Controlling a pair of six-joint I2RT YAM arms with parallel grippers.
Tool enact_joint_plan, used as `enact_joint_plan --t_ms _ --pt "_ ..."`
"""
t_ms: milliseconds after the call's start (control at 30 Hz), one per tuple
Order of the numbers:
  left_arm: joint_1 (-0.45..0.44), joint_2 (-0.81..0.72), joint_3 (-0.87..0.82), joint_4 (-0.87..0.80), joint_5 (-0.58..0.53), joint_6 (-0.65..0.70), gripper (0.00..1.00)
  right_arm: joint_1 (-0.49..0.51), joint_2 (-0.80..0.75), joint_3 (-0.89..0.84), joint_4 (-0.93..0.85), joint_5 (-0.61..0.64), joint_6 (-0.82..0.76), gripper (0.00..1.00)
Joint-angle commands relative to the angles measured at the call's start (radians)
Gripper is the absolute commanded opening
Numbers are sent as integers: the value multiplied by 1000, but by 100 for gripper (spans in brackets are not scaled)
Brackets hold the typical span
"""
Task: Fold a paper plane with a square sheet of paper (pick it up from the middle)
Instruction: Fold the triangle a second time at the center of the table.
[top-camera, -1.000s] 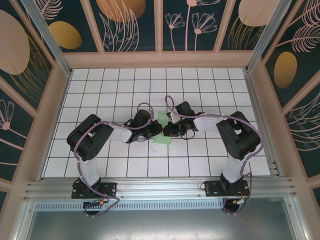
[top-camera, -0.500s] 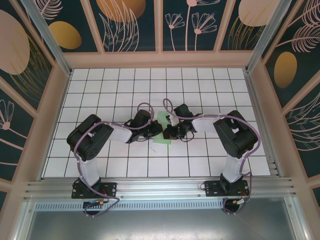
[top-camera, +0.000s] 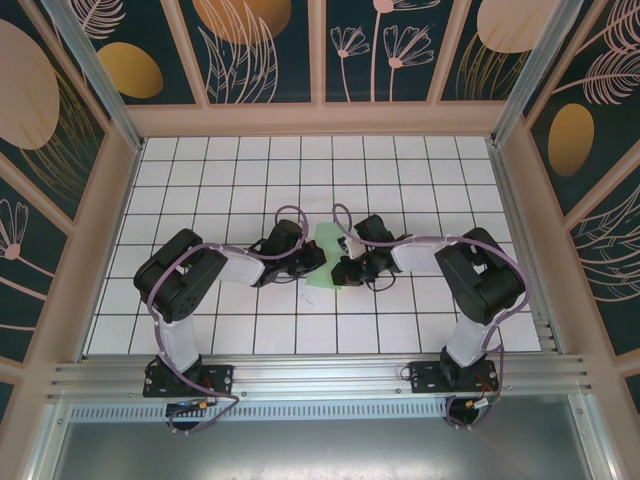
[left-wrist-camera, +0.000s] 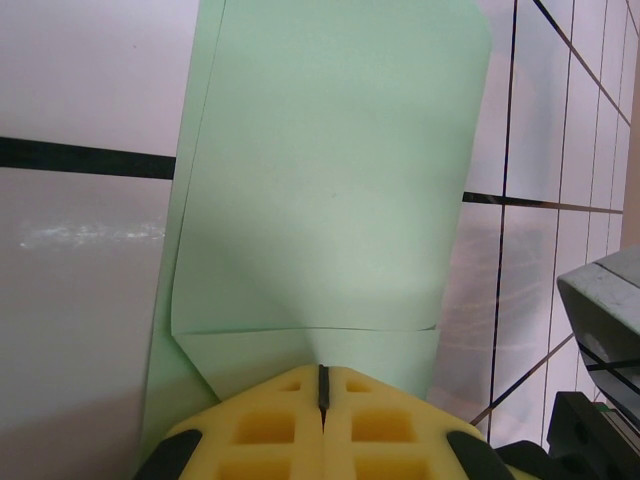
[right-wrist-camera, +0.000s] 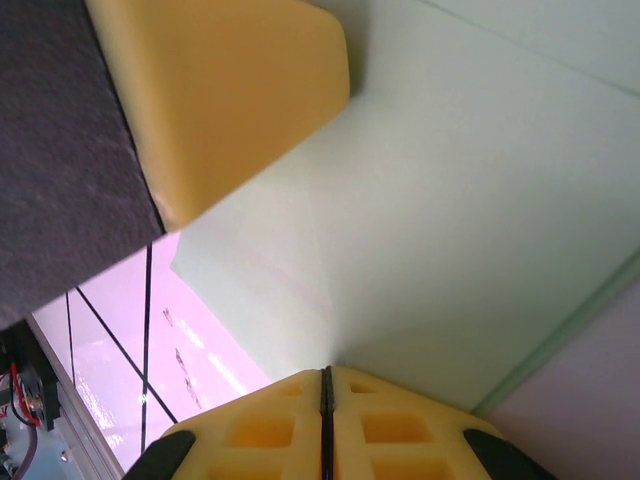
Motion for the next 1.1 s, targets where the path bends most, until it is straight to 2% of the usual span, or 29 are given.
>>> enact_joint_plan --t_ms 0,1067 --pt "5 26 -18 -113 -83 35 5 -6 -22 -42 -83 -13 2 12" --pt "6 11 7 -142 -76 54 6 -48 -118 -129 -67 -62 -2 13"
